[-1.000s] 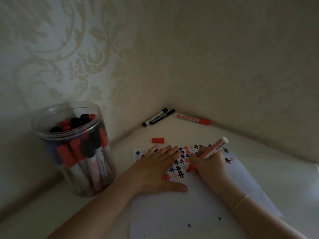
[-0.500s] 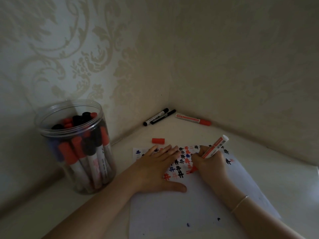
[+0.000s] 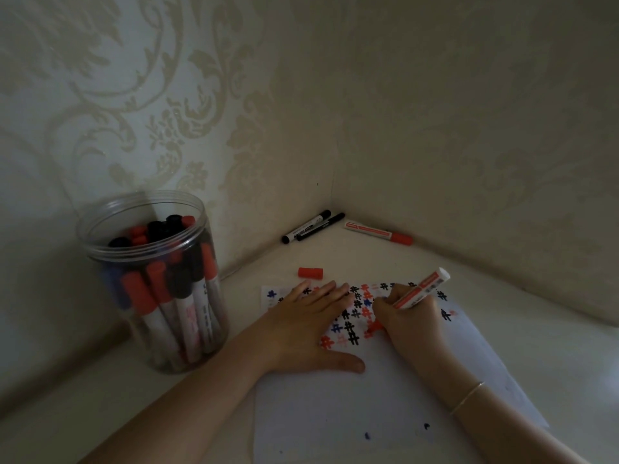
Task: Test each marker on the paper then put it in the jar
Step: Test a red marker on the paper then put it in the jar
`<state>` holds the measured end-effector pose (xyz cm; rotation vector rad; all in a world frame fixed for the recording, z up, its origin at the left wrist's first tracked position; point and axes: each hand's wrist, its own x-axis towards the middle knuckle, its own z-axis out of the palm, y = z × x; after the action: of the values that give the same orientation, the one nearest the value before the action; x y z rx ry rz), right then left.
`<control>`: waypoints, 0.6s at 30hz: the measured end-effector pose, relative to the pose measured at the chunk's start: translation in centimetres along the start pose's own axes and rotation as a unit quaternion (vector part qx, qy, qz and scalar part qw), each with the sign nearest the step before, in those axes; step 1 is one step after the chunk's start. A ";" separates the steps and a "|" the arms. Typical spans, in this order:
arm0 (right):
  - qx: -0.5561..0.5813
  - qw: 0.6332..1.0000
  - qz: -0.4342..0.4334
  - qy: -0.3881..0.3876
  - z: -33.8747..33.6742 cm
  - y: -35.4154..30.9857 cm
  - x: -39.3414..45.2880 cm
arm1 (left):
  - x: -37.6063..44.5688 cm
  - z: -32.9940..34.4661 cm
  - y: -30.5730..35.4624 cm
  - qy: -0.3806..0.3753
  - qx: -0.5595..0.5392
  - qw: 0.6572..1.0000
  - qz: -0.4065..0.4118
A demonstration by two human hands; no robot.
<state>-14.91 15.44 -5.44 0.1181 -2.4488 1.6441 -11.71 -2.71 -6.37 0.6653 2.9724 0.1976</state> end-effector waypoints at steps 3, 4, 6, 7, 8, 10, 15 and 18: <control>-0.003 1.000 0.013 -0.005 0.1 0.2 0.2 | -0.1 0.0 0.2 0.005 0.006 1.000 0.001; 0.006 1.000 0.017 -0.011 0.0 0.1 0.2 | -0.2 -0.1 0.3 0.015 0.001 1.000 0.003; 0.072 0.997 0.031 -0.019 -0.6 0.1 0.3 | -0.2 -0.6 0.4 0.076 -0.036 0.996 -0.001; 0.128 0.990 0.051 -0.016 -0.9 -0.1 0.4 | -0.1 -0.8 0.3 0.130 -0.065 0.989 -0.013; 0.190 0.979 0.075 -0.014 -1.3 -0.2 0.6 | 0.1 -0.9 0.2 0.189 -0.090 0.977 -0.034; 0.295 0.949 0.112 -0.020 -2.1 -0.3 1.0 | 0.5 -0.9 -0.3 0.271 -0.094 0.953 -0.094; 0.407 0.901 0.133 -0.069 -2.7 -0.6 1.6 | 1.0 0.3 -1.3 0.226 -0.078 0.954 -0.179; 0.473 0.862 0.148 -0.102 -2.7 -0.8 1.7 | 1.0 0.2 -1.3 0.266 -0.062 0.947 -0.167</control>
<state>-16.14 17.65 -3.38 0.0443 -1.5658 2.9594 -13.13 -3.43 -6.78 0.0856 3.4725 0.6165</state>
